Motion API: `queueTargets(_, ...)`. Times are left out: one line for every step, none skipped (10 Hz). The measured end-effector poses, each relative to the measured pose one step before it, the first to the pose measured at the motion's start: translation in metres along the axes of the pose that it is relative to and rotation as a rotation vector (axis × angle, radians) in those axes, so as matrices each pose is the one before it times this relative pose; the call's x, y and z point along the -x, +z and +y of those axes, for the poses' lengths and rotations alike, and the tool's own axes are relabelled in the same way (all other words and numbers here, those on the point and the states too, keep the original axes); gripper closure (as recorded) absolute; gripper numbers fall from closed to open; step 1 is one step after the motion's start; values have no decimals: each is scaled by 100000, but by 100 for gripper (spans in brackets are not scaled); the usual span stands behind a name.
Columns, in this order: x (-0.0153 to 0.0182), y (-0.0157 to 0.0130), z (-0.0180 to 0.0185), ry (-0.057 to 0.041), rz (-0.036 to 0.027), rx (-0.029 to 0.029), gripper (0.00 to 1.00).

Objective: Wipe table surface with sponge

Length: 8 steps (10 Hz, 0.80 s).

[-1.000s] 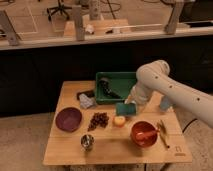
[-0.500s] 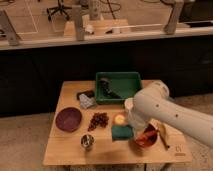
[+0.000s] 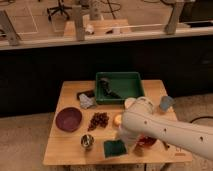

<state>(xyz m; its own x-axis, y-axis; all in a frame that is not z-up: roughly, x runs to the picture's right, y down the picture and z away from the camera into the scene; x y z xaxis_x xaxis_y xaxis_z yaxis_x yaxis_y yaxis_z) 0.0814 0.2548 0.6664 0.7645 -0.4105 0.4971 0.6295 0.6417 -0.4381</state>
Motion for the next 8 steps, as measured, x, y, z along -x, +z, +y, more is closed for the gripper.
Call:
queueTargets(110,50,-127,-432,-92,83,95)
queueTargets(-2,-7,-32,39,-33,-121,95)
queueTargets(-85,37,5,469,151,-128,95)
queueTargets(-243,538,-318,976,825,-265,95)
queueTargets(-585,1220,-621,818,1171,-274,95)
queueTargets(-363,760,-317,630,510,-132,95)
queueTargets(-772,1311,-220,1282,829,-191,95)
queueTargets(-411,552,-95,668,449,-293,95)
